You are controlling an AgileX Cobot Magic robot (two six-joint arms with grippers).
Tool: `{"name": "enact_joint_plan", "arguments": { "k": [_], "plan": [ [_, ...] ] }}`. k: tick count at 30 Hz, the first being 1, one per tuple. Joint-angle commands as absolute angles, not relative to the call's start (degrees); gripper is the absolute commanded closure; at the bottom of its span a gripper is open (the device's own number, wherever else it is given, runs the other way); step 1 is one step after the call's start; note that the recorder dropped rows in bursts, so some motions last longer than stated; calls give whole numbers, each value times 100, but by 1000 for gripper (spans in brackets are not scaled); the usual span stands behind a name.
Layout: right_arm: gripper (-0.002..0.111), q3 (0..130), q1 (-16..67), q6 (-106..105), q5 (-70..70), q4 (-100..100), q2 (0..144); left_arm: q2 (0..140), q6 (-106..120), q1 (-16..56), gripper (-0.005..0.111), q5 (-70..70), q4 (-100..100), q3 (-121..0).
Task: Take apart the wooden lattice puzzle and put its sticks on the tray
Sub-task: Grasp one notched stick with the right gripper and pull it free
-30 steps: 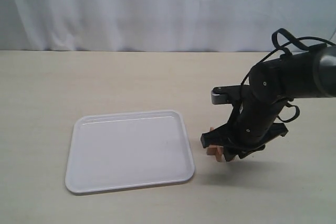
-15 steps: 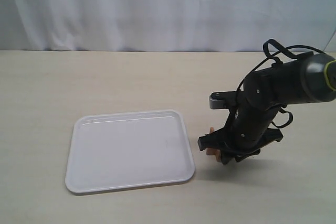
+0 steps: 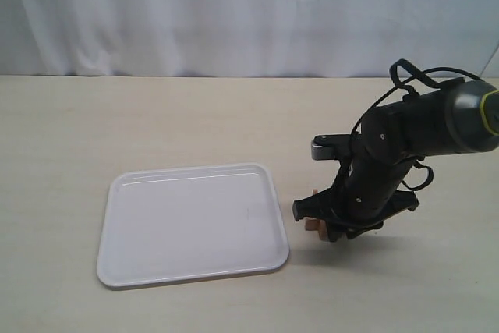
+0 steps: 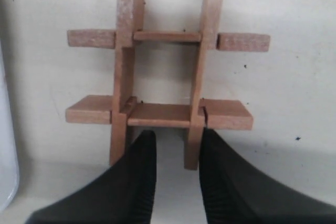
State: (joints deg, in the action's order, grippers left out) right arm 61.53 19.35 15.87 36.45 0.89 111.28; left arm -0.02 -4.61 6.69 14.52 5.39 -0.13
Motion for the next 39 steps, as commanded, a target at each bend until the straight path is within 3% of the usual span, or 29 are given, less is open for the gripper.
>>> {"name": "enact_joint_plan", "arguments": {
  "k": [1,4,8,39],
  "plan": [
    [85,6112,1940,1633,3557,77,11129,0,-479,664,107,1390,535,0],
    [89,6100,1940,1633,3558,89,11129,0,-479,664,107,1390,535,0],
    [104,6100,1940,1633,3581,89,11129,0,-479,664,107,1390,535,0],
    [104,6100,1940,1734,4046,89,10109,0,-479,664,107,1390,535,0]
  ]
}}
